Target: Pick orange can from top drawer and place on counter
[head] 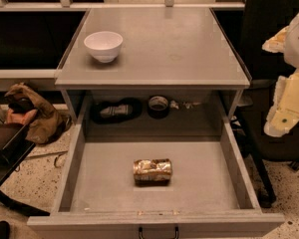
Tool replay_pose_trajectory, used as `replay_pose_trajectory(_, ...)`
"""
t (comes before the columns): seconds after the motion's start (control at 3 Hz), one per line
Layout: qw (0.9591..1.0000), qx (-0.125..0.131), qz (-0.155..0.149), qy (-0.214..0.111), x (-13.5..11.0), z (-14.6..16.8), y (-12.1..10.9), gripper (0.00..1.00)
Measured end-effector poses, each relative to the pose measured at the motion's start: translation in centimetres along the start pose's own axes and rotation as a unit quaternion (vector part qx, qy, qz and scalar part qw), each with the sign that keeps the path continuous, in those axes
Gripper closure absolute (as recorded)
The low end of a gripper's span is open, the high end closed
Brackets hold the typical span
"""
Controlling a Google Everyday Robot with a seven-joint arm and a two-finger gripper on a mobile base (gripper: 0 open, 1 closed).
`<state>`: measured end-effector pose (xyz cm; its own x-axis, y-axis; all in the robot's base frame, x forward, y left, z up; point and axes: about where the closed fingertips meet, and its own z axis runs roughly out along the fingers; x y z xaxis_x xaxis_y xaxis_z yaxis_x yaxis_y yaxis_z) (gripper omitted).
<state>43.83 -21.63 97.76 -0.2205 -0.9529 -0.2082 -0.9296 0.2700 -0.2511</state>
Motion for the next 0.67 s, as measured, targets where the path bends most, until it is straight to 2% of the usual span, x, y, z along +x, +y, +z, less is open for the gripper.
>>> replay_pose_trajectory(0.67, 0.9999, -0.004, 0.006, -0.011, -0.6, 1.1, 0.5, 0.0)
